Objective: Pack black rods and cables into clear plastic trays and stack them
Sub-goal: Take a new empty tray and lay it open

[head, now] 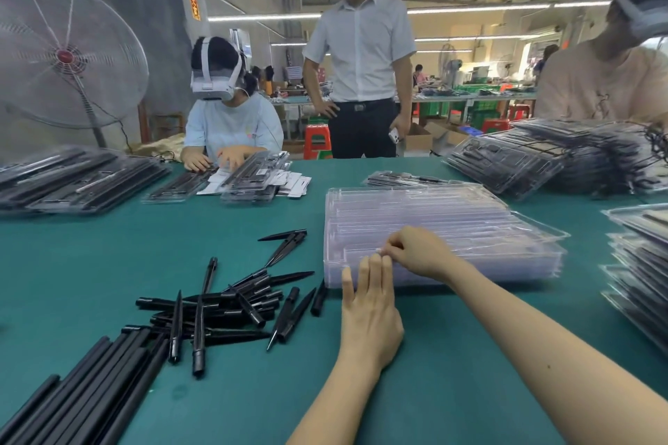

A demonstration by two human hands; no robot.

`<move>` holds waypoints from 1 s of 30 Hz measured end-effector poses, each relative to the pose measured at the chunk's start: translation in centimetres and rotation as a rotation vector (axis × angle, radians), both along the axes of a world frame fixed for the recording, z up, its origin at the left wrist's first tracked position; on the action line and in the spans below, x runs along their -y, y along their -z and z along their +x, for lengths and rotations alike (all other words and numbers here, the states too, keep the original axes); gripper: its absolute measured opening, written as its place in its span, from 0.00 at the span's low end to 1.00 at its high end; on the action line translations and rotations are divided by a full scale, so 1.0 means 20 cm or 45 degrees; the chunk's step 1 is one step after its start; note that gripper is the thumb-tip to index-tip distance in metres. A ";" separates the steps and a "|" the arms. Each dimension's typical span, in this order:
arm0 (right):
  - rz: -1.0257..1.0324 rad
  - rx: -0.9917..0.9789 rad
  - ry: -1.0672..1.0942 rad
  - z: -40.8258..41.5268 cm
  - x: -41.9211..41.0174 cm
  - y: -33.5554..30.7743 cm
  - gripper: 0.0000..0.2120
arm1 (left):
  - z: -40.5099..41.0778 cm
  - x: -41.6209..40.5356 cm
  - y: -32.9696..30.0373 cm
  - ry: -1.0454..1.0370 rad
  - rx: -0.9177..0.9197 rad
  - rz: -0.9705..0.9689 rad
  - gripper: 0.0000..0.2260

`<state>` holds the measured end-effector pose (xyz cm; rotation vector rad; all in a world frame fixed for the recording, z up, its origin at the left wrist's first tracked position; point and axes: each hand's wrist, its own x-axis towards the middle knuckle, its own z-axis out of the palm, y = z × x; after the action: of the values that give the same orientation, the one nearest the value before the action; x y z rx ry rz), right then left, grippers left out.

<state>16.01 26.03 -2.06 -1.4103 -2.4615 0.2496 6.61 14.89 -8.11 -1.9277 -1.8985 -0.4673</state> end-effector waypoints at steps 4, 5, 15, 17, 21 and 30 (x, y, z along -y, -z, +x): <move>0.020 0.035 0.017 -0.01 0.01 0.00 0.20 | -0.01 -0.01 0.00 -0.009 -0.013 -0.068 0.34; 0.011 0.027 0.029 -0.01 0.01 0.00 0.19 | -0.01 -0.02 -0.01 -0.003 -0.012 -0.069 0.34; 0.282 -0.399 0.298 0.01 -0.07 -0.36 0.15 | -0.07 -0.08 -0.03 0.113 -0.039 -0.117 0.31; 0.424 -0.553 0.338 0.07 -0.09 -0.63 0.15 | -0.06 -0.09 -0.03 0.125 -0.066 -0.153 0.31; 0.676 -0.603 0.172 0.14 0.04 -0.79 0.14 | -0.05 -0.10 -0.07 0.138 0.044 -0.189 0.30; 0.200 -0.016 -0.268 0.26 0.76 0.08 0.09 | -0.61 0.32 -0.04 -0.032 0.490 0.040 0.21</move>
<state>21.17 10.91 -3.61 -1.0846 -2.5577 0.1062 -5.53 8.58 -7.28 -1.8948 -2.1253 -0.9094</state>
